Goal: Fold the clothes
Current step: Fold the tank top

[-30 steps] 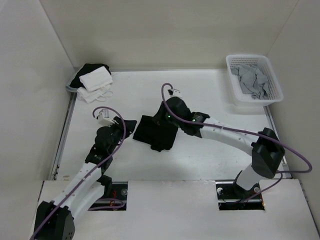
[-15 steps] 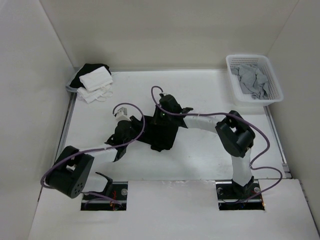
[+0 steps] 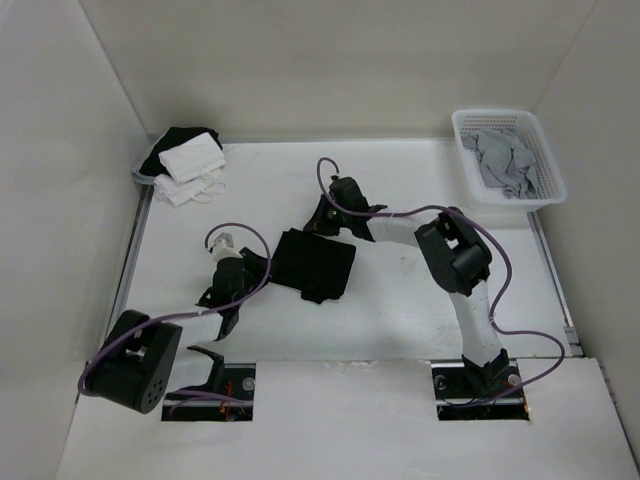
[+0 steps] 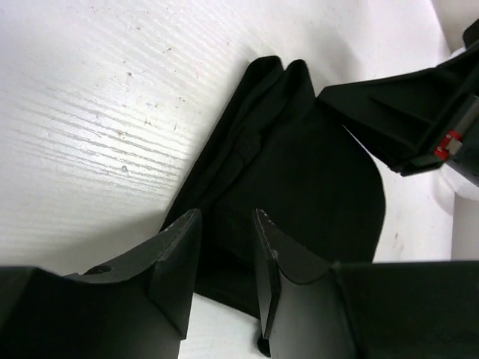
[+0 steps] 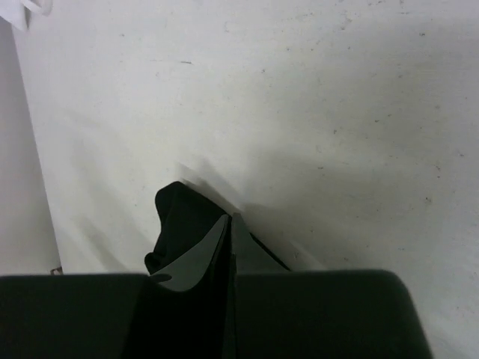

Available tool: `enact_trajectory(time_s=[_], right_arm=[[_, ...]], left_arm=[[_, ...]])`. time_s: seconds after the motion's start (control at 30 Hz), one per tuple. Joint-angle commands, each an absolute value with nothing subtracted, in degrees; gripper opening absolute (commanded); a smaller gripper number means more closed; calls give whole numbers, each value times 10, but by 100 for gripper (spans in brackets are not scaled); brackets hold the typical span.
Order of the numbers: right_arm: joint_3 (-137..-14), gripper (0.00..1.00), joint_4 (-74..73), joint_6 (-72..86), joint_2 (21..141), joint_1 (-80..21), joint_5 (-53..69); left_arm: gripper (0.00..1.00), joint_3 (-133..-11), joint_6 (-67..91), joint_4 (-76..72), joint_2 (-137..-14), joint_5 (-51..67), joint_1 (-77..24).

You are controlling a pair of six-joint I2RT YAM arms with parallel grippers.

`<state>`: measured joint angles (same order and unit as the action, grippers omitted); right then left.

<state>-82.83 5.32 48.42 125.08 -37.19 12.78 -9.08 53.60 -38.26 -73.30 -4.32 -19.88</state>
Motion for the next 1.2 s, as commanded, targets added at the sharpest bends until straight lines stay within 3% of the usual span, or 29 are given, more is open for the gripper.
enact_trajectory(time_s=[0.0, 0.17, 0.3, 0.37, 0.43, 0.53, 0.67, 0.7, 0.87, 0.93, 1.17], right_arm=[[-860, 7, 112, 499, 1234, -370, 148], [-776, 15, 160, 491, 1133, -369, 150], [-645, 31, 221, 493, 1025, -362, 139], [-573, 33, 246, 497, 981, -362, 134], [-506, 28, 262, 495, 944, -364, 127], [-414, 10, 279, 486, 883, -366, 106], [-303, 9, 298, 463, 768, -370, 39], [-289, 13, 298, 460, 746, -370, 26], [-256, 53, 294, 428, 649, -344, -44], [-263, 64, 291, 418, 638, -325, -55], [-236, 75, 347, 418, 664, -254, -119]], left_arm=[[31, -78, 541, -383, -669, -33, -196], [31, -89, 540, -298, -544, -49, -228], [32, -109, 521, -214, -459, -81, -242], [33, -117, 505, -183, -427, -88, -244], [34, -123, 495, -162, -407, -90, -244], [35, -137, 476, -115, -391, -86, -240], [38, -152, 461, -56, -377, -90, -236], [39, -155, 461, -41, -371, -91, -230], [46, -176, 454, 38, -355, -110, -183], [48, -185, 447, 61, -356, -117, -160], [52, -180, 452, 85, -351, -116, -91]])
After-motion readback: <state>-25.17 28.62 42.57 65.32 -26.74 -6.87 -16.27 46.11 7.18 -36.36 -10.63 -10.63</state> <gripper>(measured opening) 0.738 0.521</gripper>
